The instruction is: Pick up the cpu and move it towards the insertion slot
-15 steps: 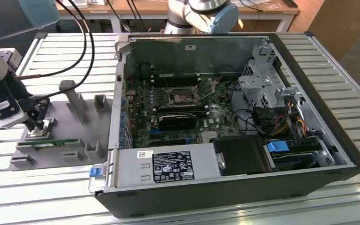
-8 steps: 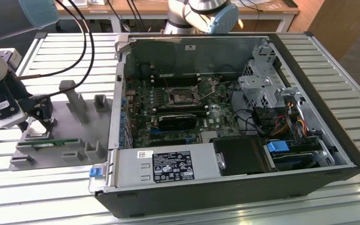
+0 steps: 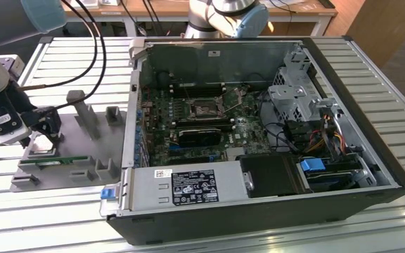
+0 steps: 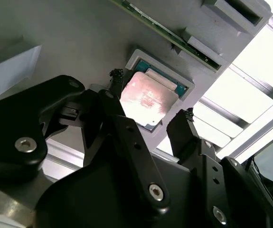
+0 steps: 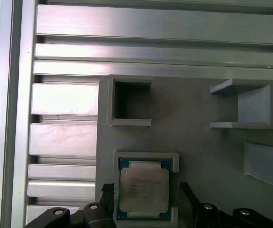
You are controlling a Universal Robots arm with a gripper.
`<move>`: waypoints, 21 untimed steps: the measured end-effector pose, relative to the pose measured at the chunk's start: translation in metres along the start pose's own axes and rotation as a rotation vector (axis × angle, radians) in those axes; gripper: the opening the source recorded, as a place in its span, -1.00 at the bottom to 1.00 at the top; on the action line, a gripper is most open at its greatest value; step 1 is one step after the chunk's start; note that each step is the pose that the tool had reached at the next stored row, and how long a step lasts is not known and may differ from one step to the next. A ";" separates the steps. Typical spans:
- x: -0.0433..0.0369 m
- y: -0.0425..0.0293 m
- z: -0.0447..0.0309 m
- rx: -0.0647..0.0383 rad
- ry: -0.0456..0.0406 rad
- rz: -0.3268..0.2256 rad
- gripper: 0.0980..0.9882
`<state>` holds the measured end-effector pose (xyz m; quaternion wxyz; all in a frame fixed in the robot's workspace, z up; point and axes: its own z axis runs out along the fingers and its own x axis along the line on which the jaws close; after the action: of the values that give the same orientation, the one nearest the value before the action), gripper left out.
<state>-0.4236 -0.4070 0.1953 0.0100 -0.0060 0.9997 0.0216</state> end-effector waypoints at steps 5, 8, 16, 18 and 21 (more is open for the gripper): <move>0.0001 0.0007 0.0041 -0.001 -0.0001 0.003 0.23; 0.0002 0.0006 0.0074 -0.001 0.0000 0.003 0.23; 0.0006 0.0005 0.0124 0.002 0.0000 0.003 0.23; 0.0005 0.0004 0.0124 0.002 0.0001 0.003 0.23; 0.0005 0.0004 0.0125 0.002 0.0000 0.003 0.20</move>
<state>-0.4238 -0.4060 0.1829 0.0100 -0.0046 0.9997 0.0206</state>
